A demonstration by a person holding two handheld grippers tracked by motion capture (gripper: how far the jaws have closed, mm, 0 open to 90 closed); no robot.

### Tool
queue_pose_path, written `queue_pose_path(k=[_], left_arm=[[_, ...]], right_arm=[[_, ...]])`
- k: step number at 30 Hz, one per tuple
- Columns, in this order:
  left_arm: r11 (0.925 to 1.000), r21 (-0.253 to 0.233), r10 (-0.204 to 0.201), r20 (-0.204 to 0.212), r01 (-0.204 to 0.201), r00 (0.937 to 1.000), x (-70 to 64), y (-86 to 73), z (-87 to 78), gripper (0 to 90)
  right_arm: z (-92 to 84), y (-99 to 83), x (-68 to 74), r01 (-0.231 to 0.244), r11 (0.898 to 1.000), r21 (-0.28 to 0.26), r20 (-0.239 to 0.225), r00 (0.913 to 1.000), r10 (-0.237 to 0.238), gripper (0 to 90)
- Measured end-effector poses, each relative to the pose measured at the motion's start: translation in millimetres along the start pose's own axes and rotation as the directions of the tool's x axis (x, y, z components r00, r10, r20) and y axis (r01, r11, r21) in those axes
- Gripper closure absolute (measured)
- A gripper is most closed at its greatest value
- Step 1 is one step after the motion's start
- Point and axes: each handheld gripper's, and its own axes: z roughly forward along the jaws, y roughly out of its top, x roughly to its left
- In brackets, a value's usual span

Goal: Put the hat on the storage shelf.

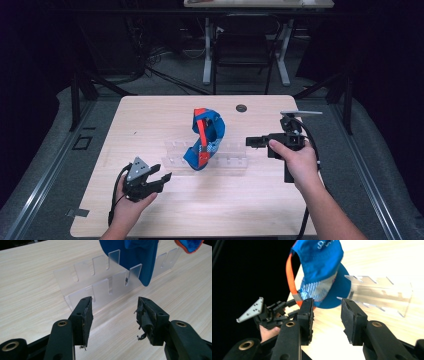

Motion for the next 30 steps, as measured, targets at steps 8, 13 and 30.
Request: queue_pose_path(k=[8, 13, 30], left_arm=[[0.9996, 0.011, -0.027, -0.02, 0.027, 0.9994, 5.4, -10.4, 1.3, 46.5], [0.9991, 0.023, -0.036, -0.019, 0.037, 0.9992, 7.9, -16.3, 3.5, 46.5], [0.9975, 0.037, -0.059, -0.03, 0.06, 0.9978, 16.1, -25.7, 6.3, 46.7]], right_arm=[[2.7, -19.0, -12.6, 0.018, 1.0, -0.006, 0.035, 0.9992, -0.018, 60.1], [8.3, -31.2, -23.2, 0.023, 1.0, 0.004, 0.069, 0.9973, -0.024, 59.6], [25.9, -78.7, -53.1, 0.074, 0.997, -0.008, 0.148, 0.9864, -0.072, 56.9]])
